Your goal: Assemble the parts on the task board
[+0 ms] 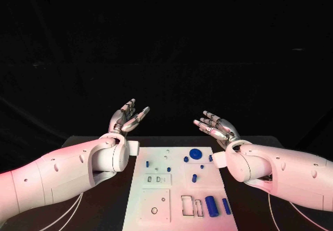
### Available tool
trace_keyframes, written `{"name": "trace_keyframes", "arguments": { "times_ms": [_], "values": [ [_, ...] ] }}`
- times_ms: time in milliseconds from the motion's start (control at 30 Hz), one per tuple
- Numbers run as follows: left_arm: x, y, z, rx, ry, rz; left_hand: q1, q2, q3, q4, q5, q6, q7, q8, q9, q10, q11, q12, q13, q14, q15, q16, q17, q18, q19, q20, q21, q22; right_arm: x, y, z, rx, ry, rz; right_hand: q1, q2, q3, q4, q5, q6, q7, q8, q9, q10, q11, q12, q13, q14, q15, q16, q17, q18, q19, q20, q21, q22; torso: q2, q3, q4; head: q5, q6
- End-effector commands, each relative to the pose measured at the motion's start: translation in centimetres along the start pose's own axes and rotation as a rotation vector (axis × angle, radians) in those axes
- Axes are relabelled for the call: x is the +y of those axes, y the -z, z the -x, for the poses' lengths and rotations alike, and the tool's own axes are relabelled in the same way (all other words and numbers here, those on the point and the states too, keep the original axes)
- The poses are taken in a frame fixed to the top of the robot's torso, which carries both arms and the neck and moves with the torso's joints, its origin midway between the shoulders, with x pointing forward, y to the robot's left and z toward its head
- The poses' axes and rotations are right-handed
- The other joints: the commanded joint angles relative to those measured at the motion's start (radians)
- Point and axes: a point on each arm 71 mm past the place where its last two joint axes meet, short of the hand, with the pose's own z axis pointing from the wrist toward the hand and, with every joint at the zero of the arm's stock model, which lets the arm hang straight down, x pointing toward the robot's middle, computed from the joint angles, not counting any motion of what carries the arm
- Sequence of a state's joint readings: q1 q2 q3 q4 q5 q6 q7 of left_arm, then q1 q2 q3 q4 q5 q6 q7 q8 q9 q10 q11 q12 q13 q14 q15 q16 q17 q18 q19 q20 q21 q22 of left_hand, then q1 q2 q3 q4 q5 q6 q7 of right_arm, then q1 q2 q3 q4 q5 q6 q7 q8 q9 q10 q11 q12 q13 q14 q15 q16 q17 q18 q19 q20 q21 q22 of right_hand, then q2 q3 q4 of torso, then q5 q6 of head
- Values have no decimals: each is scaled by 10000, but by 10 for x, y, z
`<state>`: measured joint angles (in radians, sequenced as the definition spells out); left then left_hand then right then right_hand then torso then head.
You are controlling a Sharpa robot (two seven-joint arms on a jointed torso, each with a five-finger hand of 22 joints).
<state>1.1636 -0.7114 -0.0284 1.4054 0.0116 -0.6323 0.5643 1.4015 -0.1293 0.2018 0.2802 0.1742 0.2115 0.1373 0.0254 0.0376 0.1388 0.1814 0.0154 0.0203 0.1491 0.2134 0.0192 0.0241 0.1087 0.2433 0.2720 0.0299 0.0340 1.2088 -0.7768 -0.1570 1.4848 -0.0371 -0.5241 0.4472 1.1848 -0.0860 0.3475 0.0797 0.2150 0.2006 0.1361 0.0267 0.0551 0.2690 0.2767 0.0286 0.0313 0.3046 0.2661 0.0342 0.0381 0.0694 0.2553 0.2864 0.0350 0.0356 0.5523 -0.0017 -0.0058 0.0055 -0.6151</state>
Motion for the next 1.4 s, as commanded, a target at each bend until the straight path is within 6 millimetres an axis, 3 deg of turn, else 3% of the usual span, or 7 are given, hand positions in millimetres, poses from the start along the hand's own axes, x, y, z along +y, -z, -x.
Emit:
{"name": "trace_keyframes", "arguments": {
  "times_ms": [33, 133, 200, 300, 433, 967, 1400],
  "values": [
    [-3, 0, -4, 420, 317, -373, 501, 92, 95, 104, 62, 389, 1176, 138, 69, 372, 342, 115, 57, 502, 201, 154, 105, 200, 150, 190, 99, 44, 1, -1, -9, 1563, -104, -101, 1216, -89, 396, -684, -68, 1363, 1658, 373, 304, 1658, -52, 290, 158, 1943, -147, 475, 286, 369, 1077, 54, 356, 183, 1, -1, -2, 0, 0],
    [-3, 0, -4, 420, 317, -373, 575, 226, 219, 58, 40, 1259, 1497, 377, 229, 1521, 723, 301, 169, 2037, 417, 629, 384, 15, 1351, 213, 457, 229, 2, -2, -8, 1691, -74, -118, 1504, -197, 611, -1119, -46, 3310, 1588, 928, 718, 4334, -258, 755, 345, 4443, -461, 1142, 637, 705, 3303, 32, 1048, 509, 1, -1, -2, 0, 0],
    [-4, 3, 12, 590, 393, -270, 668, 292, 346, -10, 21, 2465, 1544, 754, 462, 3165, 851, 658, 331, 3831, 271, 1231, 705, 133, 3163, 204, 1020, 499, 17, -10, 14, 1806, 3070, 1494, 1583, -254, 834, -1363, 22, 4757, 1502, 1330, 991, 5830, -431, 948, 369, 5473, -688, 1438, 759, 944, 4625, 15, 1482, 654, 140, 28, -57, -58, -279],
    [-5, 3, 15, 813, 381, -228, 790, 282, 598, -185, -1, 4421, 1458, 1383, 835, 6333, 589, 1274, 508, 6248, -101, 2052, 1129, 568, 4993, 166, 1695, 700, 23, -13, 17, 2195, 4291, 1821, 1541, -326, 1122, -1541, 32, 5750, 1371, 1539, 1121, 6429, -585, 863, 332, 6029, -862, 1532, 782, 1098, 5101, -1, 1593, 617, 203, 29, -54, -78, -281],
    [-6, 5, 15, 1222, 304, -219, 902, 129, 1186, -349, -11, 6412, 1029, 2056, 1169, 8115, 90, 1497, 463, 8110, -699, 2748, 1621, 773, 6539, -186, 2314, 802, 27, -17, 20, 2716, 6037, 2074, 1387, -589, 1932, -1765, -159, 7072, 1000, 1828, 1205, 7874, -1051, 788, 323, 7450, -1340, 1950, 973, 1163, 6272, -392, 2024, 687, 270, 41, -40, -95, -274],
    [-28, 29, 8, 2714, 560, -211, 885, -308, 1966, -504, -60, 6955, 864, 2210, 1250, 9193, -177, 1124, 446, 9062, -1031, 2975, 2183, 746, 7382, -585, 2675, 832, 36, -23, 13, 3558, 11863, 1746, 911, -1446, 1009, -1511, 342, 8320, 253, 1900, 1439, 9718, -1893, 392, 538, 10883, -2624, 5979, 4263, 1109, 9024, -1801, 5173, 2483, 1003, -1, 116, -318, -269],
    [-48, 40, 8, 3082, 760, -394, 848, -367, 2002, -517, -63, 6920, 891, 2179, 1243, 9187, -154, 1045, 443, 9025, -1010, 2940, 2219, 733, 7359, -579, 2663, 818, 38, -22, -5, 3760, 14202, 1889, 819, -1962, 1169, -804, 771, 8296, 152, 1889, 1919, 9655, -1963, 389, 1100, 11934, -2691, 12055, 10156, 866, 10065, -1965, 8205, 5484, 1539, -97, 248, -446, -215]
  ]
}}
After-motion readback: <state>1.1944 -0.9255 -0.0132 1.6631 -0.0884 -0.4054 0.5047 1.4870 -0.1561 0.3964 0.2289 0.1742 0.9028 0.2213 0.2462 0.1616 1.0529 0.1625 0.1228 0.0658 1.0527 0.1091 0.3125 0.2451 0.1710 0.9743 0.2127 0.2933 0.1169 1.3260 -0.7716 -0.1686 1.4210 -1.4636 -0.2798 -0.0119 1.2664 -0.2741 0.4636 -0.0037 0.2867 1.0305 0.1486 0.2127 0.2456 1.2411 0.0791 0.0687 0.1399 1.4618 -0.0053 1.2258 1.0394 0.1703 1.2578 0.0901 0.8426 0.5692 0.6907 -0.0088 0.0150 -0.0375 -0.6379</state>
